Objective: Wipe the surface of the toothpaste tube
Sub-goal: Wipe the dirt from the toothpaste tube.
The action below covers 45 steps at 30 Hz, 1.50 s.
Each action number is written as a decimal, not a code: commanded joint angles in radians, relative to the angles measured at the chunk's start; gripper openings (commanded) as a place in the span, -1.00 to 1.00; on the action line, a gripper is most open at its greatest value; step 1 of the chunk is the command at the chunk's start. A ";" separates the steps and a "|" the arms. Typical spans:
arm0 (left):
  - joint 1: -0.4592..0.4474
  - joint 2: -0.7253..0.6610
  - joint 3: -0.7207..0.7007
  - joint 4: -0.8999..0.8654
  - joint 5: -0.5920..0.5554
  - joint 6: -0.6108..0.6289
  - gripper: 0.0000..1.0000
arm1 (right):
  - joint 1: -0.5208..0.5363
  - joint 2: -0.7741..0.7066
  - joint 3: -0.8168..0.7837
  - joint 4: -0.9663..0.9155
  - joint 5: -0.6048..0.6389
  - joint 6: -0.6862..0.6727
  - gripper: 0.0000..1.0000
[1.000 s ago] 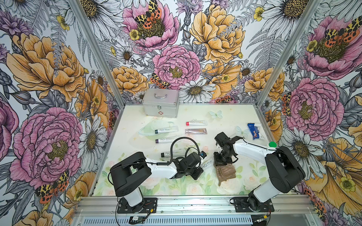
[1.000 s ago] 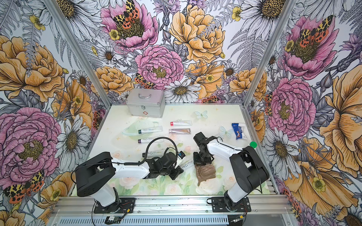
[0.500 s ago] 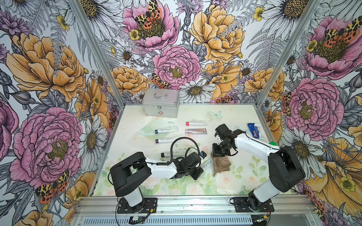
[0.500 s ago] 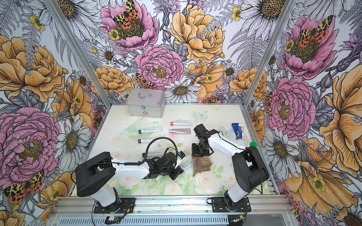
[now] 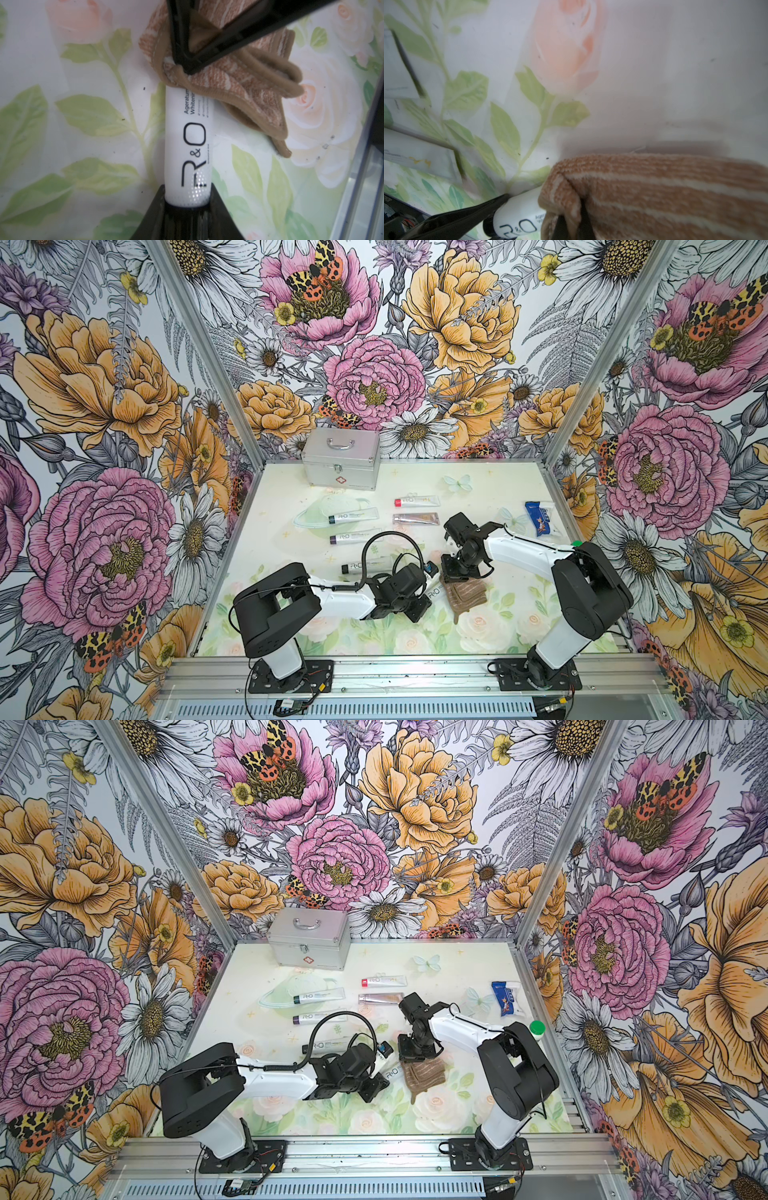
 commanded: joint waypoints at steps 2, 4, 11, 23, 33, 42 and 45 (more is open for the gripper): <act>0.000 -0.007 0.017 0.007 -0.016 0.012 -0.47 | 0.068 -0.028 -0.068 0.044 -0.068 0.065 -1.00; 0.000 -0.013 0.013 0.007 -0.018 0.012 -0.47 | 0.075 -0.048 -0.088 0.047 -0.066 0.073 -1.00; -0.001 -0.016 0.012 0.007 -0.020 0.012 -0.47 | 0.012 0.016 -0.107 0.042 0.013 0.023 -1.00; -0.001 -0.041 -0.012 0.006 -0.030 0.008 -0.47 | -0.116 0.048 -0.075 -0.047 0.227 -0.074 -1.00; -0.001 -0.026 0.003 0.005 -0.028 0.010 -0.47 | -0.078 0.001 -0.062 -0.054 0.153 -0.054 -1.00; -0.001 -0.002 0.021 0.002 -0.024 0.013 -0.47 | 0.055 -0.013 -0.047 -0.002 0.002 0.034 -1.00; 0.001 -0.002 0.025 0.002 -0.026 0.012 -0.47 | 0.057 -0.019 -0.078 0.002 0.011 0.038 -1.00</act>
